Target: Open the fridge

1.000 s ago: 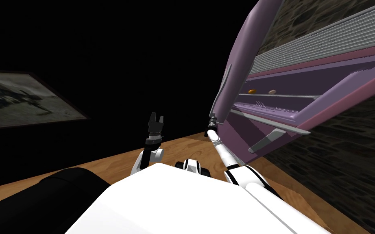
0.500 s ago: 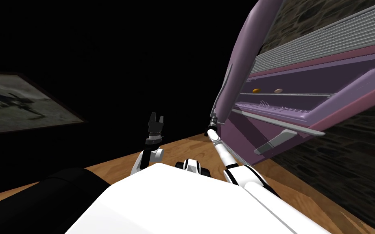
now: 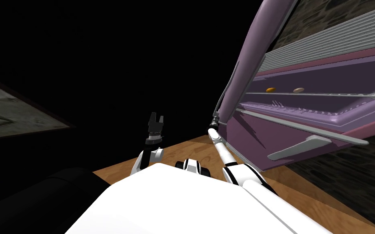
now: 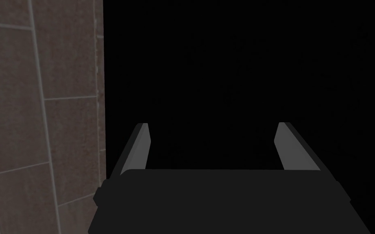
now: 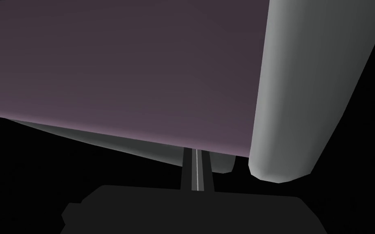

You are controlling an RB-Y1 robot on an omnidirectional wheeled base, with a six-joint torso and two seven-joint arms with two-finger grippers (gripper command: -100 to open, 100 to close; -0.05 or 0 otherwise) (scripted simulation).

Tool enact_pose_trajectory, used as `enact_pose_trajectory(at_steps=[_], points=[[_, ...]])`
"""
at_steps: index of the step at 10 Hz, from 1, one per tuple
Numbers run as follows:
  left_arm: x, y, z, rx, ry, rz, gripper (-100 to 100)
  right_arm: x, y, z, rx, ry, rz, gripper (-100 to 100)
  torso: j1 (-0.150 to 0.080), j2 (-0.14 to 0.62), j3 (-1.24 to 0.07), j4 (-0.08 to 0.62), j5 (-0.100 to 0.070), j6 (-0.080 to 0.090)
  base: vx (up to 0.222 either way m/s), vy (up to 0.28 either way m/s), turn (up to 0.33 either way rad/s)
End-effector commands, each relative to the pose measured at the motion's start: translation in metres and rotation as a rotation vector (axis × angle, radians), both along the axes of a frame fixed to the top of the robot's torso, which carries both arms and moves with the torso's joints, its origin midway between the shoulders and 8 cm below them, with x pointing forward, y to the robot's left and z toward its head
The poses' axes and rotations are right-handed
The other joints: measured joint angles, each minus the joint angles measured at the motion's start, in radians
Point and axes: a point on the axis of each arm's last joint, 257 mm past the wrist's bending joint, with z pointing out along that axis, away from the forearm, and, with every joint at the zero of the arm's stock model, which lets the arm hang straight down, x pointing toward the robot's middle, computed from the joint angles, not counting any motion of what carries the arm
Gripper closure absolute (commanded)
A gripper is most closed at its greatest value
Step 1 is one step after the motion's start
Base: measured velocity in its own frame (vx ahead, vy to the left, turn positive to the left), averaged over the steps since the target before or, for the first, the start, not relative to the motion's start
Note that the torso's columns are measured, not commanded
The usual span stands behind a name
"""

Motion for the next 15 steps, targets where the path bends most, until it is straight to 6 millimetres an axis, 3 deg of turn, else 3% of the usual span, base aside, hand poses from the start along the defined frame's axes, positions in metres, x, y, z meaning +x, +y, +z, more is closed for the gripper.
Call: enact_pose_trajectory(at_steps=[1,6,15], points=[[0.000,0.000,0.000,0.000,0.000,0.000,0,0.007,-0.001,0.003,0.006,0.016,-0.005,-100,-0.005,0.006,0.004,0.001,-0.002,0.000,0.004,0.053,-0.031],[0.000,0.000,0.000,0.000,0.000,0.000,0,0.023,-0.004,0.009,0.026,0.051,-0.007,-100,0.004,-0.002,-0.001,0.003,0.002,0.001,-0.006,0.029,-0.049],[0.000,0.000,0.000,0.000,0.000,0.000,0,0.046,-0.003,0.019,0.064,0.105,0.006,-100,-0.001,-0.003,-0.002,0.006,0.002,0.003,-0.001,0.028,-0.038]])
